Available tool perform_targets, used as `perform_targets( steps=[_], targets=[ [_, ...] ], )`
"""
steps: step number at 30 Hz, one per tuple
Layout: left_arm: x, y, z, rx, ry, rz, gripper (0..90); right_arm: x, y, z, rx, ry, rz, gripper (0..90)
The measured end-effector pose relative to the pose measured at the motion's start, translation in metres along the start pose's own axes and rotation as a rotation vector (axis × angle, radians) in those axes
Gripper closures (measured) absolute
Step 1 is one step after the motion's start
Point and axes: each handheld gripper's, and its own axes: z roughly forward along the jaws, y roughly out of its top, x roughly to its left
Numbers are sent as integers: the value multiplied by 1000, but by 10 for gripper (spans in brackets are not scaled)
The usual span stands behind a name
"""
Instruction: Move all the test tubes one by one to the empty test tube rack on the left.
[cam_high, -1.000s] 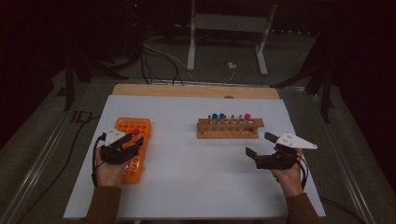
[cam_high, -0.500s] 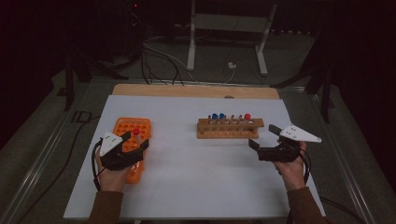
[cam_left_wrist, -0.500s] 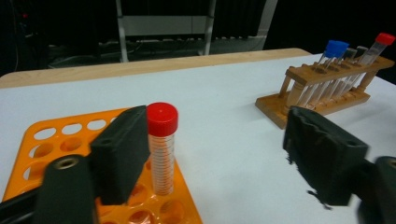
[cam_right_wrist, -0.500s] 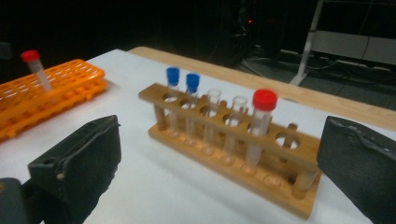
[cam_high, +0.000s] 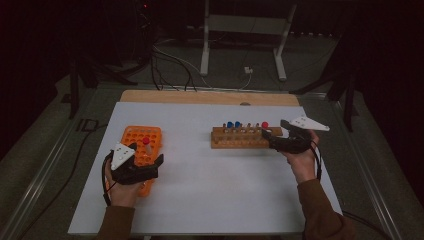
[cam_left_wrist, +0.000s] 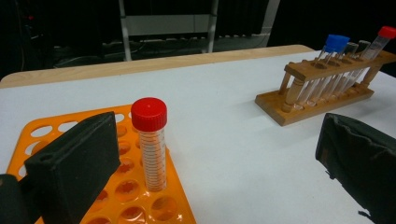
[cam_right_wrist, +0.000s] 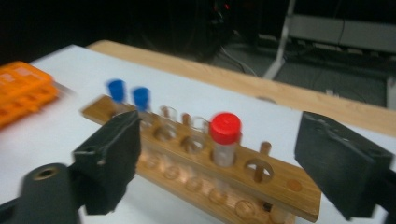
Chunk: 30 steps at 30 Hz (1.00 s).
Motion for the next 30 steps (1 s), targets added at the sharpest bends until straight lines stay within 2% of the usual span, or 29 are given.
perform_targets(
  steps=[2,4,6,10,16,18,24,30],
  targets=[
    [-1,0,0,5,-6,4,3,-4,-3,9,22,-15,9,209],
    [-2,-1,1,9,-5,10,3,-7,-5,16,38,-13,25,309],
    [-2,-1,2,12,-9,11,3,-8,-7,21,47,-10,17,421],
    [-3,-2,3,14,-9,15,3,-7,-10,32,59,-20,3,564],
    [-3,-2,3,11,-12,13,3,-7,-13,43,66,-17,34,641],
    [-3,-3,3,14,-11,14,3,-7,-14,44,65,-15,35,696],
    [-4,-3,3,12,-13,13,4,-6,-13,43,61,-22,21,705],
    [-5,-3,4,14,-16,12,4,-5,-5,32,20,-29,22,705]
  ],
)
